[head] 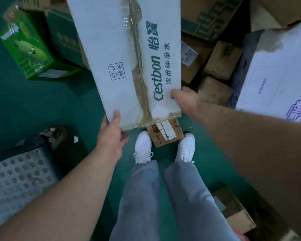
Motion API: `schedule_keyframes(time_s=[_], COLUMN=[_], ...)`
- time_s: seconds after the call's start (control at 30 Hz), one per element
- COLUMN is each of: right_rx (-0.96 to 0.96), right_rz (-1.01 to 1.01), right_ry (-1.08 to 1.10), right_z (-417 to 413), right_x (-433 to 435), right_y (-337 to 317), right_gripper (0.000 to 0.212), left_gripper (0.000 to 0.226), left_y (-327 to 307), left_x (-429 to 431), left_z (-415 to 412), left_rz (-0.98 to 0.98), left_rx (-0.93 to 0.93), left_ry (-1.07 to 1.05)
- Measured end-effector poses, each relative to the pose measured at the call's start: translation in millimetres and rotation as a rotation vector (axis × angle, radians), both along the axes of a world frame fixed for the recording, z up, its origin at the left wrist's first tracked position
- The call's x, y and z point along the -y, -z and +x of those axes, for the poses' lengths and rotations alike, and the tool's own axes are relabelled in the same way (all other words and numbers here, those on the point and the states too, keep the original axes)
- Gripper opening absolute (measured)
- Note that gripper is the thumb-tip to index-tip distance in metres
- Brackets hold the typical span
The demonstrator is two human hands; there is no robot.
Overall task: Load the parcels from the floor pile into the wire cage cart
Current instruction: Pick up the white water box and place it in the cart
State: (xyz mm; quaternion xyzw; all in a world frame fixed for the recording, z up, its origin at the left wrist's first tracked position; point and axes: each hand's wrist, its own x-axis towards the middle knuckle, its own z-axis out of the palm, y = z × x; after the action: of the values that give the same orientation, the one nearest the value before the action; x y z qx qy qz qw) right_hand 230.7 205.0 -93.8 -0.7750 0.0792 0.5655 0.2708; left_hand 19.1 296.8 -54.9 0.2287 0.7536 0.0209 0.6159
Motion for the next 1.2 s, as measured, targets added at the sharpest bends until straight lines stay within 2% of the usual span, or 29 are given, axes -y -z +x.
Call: schedule_keyframes(time_s=[0.1,0.2,0.27,0.43,0.53,0.67,0.77,0.87,0.93,1.07,1.2], right_rx=[0.050,0.020,0.024,0.048,0.112,0.121,0.085,0.057,0.106,0.301,0.447], right_rz=[0.024,0.051,0.065,0.084,0.058,0.031,0.047,0.065,0.098,0.261,0.370], right_ry=[0.057,0.173,0.137,-0.142,-0.440,-0.776,-1.008,-1.161,-1.181,-1.108,-1.151], right_z=[-16.6,-23.8,-24.6,-22.6,-32.2,-66.2,-105.5,-147.3,-181.1,-259.0,-356.9], right_x=[9.6,20.7,29.3,47.3,50.4,55.3,53.2,43.0,32.5,1.5,-17.2], right_y=[-26.9,-68.4,-100.8,-195.7,-255.6,-312.3,-345.6,-370.9,-382.3,-423.5,-453.8], right_gripper=[0.030,0.033,0.032,0.045,0.057,0.062,0.062,0.078,0.100,0.084,0.082], left_gripper=[0.022,0.024,0.022,0.033,0.039,0.035,0.033,0.030,0.026,0.026,0.024], left_y=[-23.5,-60.6,-87.4,-169.3,-218.6,-277.7,-313.1,-336.2,-348.8,-360.8,-374.3], left_x=[-2.3,9.1,20.4,51.1,77.8,121.6,151.2,173.8,188.7,222.3,266.2], left_z=[-11.9,-25.5,-35.5,-70.4,-99.8,-142.4,-184.7,-241.4,-285.8,-387.6,-499.4], left_rz=[-0.012,-0.055,-0.074,-0.139,-0.171,-0.194,-0.148,-0.079,-0.015,0.125,0.220], left_rx=[-0.042,-0.061,-0.073,-0.071,-0.071,-0.032,-0.016,-0.001,0.008,0.053,0.076], left_ry=[0.007,0.005,-0.022,-0.168,-0.255,-0.419,-0.524,-0.560,-0.586,-0.633,-0.607])
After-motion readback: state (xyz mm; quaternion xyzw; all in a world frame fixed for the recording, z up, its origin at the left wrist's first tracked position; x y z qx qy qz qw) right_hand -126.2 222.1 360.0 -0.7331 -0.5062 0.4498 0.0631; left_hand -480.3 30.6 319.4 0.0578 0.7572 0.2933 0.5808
